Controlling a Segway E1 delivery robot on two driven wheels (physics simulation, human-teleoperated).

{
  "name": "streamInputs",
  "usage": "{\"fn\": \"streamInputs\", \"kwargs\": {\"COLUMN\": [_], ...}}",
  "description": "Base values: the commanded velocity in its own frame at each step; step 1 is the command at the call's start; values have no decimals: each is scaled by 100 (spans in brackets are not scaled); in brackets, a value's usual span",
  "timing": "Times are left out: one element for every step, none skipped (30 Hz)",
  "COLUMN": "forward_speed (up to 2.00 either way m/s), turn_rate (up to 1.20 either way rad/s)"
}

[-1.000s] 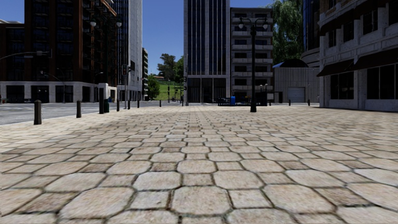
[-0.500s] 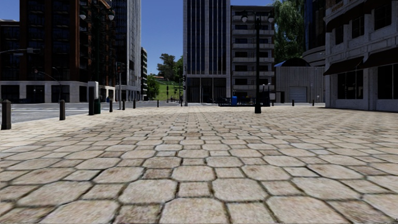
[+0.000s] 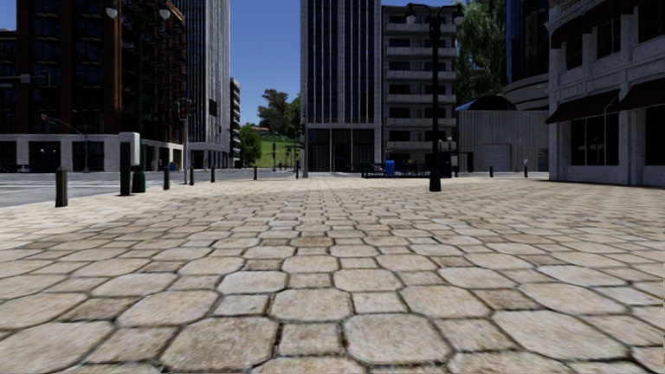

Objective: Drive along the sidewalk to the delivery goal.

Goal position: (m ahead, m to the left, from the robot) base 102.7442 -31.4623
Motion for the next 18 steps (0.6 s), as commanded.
{"fn": "streamInputs", "kwargs": {"forward_speed": [200, 200, 200, 200, 200, 200, 200, 200, 200, 200, 200, 200, 200, 200, 200, 200, 200, 200], "turn_rate": [0, 0, 0, 0, 0, 0, 0, 0, 0, 0, 0, 0, 0, 0, 0, 0, 0, 0]}}
